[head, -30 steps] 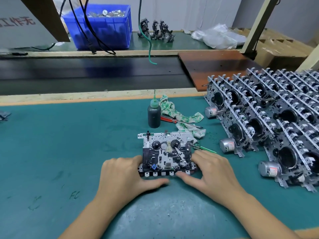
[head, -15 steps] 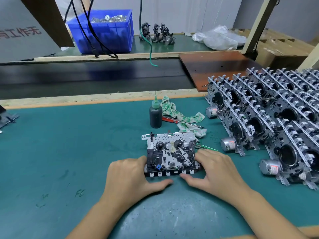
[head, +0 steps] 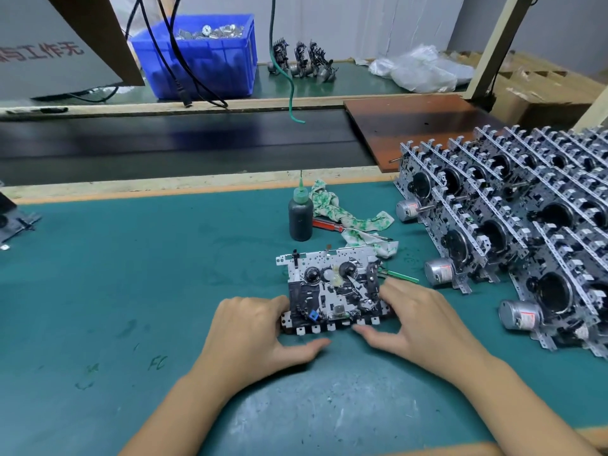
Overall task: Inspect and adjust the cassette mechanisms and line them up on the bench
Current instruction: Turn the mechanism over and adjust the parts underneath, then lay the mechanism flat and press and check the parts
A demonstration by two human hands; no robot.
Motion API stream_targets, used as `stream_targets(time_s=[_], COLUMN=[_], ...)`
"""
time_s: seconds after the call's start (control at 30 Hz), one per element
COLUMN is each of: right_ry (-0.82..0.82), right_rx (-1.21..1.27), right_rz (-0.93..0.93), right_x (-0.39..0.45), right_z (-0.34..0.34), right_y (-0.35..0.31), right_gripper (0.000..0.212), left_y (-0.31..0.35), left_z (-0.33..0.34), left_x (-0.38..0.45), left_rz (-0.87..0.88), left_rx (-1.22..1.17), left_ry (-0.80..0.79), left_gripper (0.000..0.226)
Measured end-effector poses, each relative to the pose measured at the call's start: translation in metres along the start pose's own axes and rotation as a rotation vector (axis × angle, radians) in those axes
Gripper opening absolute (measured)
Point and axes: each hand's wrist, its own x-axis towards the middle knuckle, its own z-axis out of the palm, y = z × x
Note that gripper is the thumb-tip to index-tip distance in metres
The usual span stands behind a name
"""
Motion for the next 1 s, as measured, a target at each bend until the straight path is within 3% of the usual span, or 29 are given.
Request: stream_targets(time_s=[0.1,0.33,0.53,0.73,1.0], right_ry=[0.04,-0.032,-0.006,-0.024,0.037], right_rx=[-0.054,-0.006,-0.029,0.001,0.041], right_rz=[-0.005,-0.039,-0.019,-0.027,-0.028], right_x=[0.0,-0.001,0.0,-0.001,0.0], right_z=[0.001,-0.003,-0.001,-0.006,-0.003], right_y=[-0.004,-0.003,-0.003,-0.005,-0.006], right_gripper=[0.05,0.051,0.047,0.049,0.046], left_y=[-0.005,0.0,-0.011,-0.005,-0.006], left_z=[-0.003,0.002,0.002,0.003,0.001], left_x=[0.0,0.002,0.0,0.001,0.001], left_rz=[0.064,0.035,0.118,0.048,0.047], left_rx=[-0.009,0.107,0.036,0.11,0.042], left_ry=[0.002,0.103,0.013,0.098,0.03], left_gripper=[0.051,0.049,0.052,0.05,0.064])
